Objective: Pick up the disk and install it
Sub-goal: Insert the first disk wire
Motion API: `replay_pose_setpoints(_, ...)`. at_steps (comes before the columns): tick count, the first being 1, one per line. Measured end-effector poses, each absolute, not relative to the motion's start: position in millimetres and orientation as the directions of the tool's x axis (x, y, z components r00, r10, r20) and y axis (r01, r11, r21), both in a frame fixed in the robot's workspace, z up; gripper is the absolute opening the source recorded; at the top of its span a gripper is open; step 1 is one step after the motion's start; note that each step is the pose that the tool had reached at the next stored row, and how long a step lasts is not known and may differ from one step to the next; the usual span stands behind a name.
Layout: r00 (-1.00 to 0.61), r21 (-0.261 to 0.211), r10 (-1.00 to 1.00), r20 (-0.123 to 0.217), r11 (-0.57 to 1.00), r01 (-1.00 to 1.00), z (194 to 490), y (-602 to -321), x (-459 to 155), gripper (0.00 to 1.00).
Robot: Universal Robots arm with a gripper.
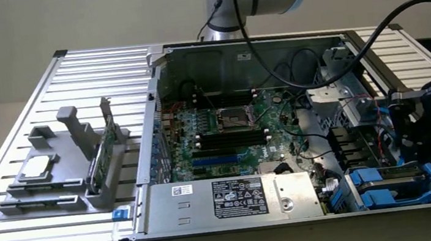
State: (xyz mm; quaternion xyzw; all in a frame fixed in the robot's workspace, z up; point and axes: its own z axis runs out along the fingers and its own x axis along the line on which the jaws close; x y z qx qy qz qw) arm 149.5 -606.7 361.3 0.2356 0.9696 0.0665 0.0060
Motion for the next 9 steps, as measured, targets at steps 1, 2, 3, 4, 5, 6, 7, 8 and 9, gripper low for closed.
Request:
replay_pose_setpoints(1,-0.887,0.14,0.461,0.024,0.877,0.459,361.2,-606.7,150.1,0.27)
replay_pose_setpoints(2,-0.886,0.149,0.463,0.029,0.875,0.462,361.2,-606.7,150.9,0.27)
replay_pose_setpoints(3,-0.885,0.157,0.465,0.033,0.872,0.464,361.1,-606.7,151.7,0.27)
replay_pose_setpoints(4,-0.884,0.166,0.467,0.038,0.869,0.466,360.9,-606.7,152.5,0.27)
replay_pose_setpoints(5,-0.882,0.173,0.469,0.042,0.866,0.469,360.9,-606.7,153.3,0.27)
replay_pose_setpoints(6,-0.881,0.181,0.471,0.046,0.863,0.471,360.8,-606.7,154.0,0.27)
replay_pose_setpoints(7,-0.879,0.187,0.474,0.049,0.86,0.475,360.8,-606.7,154.7,0.27)
replay_pose_setpoints(8,-0.877,0.193,0.477,0.052,0.857,0.478,360.7,-606.7,155.2,0.27)
replay_pose_setpoints(9,-0.875,0.197,0.481,0.055,0.854,0.482,360.7,-606.7,155.7,0.27)
